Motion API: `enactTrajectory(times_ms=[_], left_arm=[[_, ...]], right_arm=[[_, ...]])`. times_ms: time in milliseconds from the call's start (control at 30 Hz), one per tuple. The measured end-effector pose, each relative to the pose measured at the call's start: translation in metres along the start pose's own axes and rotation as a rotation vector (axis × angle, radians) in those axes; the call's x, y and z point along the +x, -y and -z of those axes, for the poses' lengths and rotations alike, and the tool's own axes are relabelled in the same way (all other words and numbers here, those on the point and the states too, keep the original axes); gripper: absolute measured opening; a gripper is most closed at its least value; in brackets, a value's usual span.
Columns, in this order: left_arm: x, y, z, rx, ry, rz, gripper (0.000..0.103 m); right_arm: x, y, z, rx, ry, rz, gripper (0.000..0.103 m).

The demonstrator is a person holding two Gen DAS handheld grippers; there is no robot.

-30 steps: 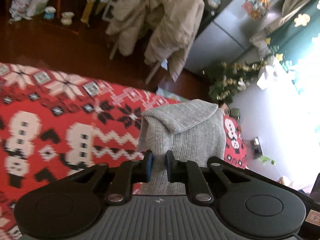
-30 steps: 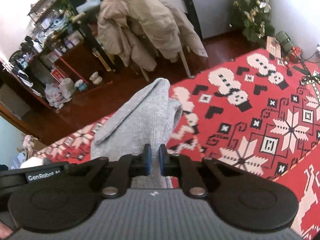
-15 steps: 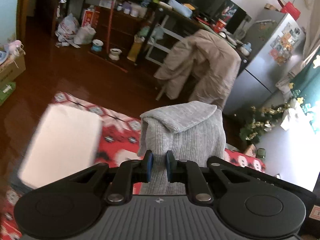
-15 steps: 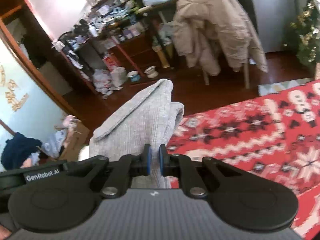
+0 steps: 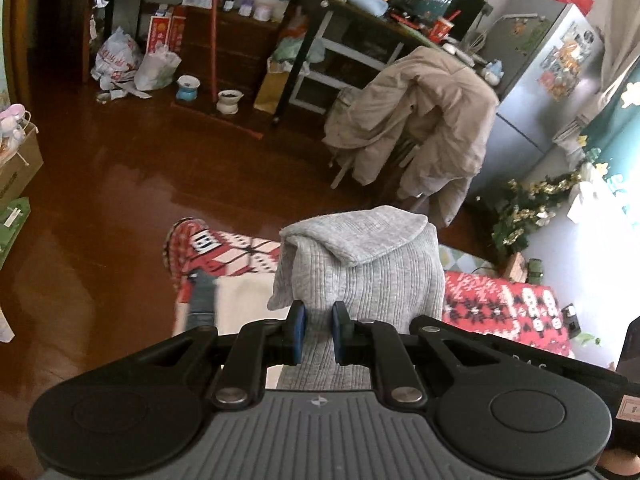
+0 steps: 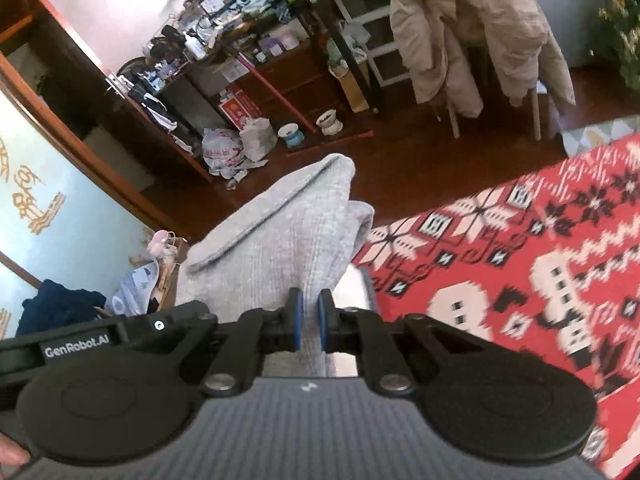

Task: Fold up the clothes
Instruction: 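Grasp the grey shirt bundle's end with the left gripper while the right gripper grasps beside it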

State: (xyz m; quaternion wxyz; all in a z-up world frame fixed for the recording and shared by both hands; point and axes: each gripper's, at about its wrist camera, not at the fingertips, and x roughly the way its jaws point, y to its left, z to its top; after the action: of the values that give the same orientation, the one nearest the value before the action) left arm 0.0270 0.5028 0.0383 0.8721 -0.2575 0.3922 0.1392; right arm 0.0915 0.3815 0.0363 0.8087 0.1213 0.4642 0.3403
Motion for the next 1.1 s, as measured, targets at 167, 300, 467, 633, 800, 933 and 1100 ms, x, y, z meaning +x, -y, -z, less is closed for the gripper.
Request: enactTrajectory(times_ms=[167,300,467,633,800,933,1100], left_arm=[[0.012,-0.030,0.002,-0.010,-0.023,-0.015,0.014],[0.025,-0.040,0.005,-0.049,-0.014,-0.010,0.014],[0.041,-0.042,0.006,-0.049,-0.018,-0.024,0.014],[0.055,-0.051,0.008,-0.067,-0.050,-0.028,0.014],[0.061,-0.062,0.006,-0.109,-0.091,-0.017,0.020],[0.047,-0.073,0.001,-0.157,-0.116,0.026,0.027],[0.040,-0.091,-0.013,-0.232,-0.093,0.042,0.032]], right_arm=[[0.036,-0.002,0.011,-0.010,-0.045,-0.005,0.009],[0.058,0.006,0.011,-0.045,-0.068,-0.006,0.009],[0.076,0.023,0.001,-0.063,-0.080,-0.002,0.009],[0.096,0.032,-0.002,-0.068,-0.116,-0.003,0.010],[0.108,0.043,-0.003,-0.058,-0.136,-0.025,0.018],[0.103,0.054,-0.015,-0.028,-0.142,-0.044,0.033],[0.113,0.079,-0.052,0.109,-0.142,-0.079,0.036]])
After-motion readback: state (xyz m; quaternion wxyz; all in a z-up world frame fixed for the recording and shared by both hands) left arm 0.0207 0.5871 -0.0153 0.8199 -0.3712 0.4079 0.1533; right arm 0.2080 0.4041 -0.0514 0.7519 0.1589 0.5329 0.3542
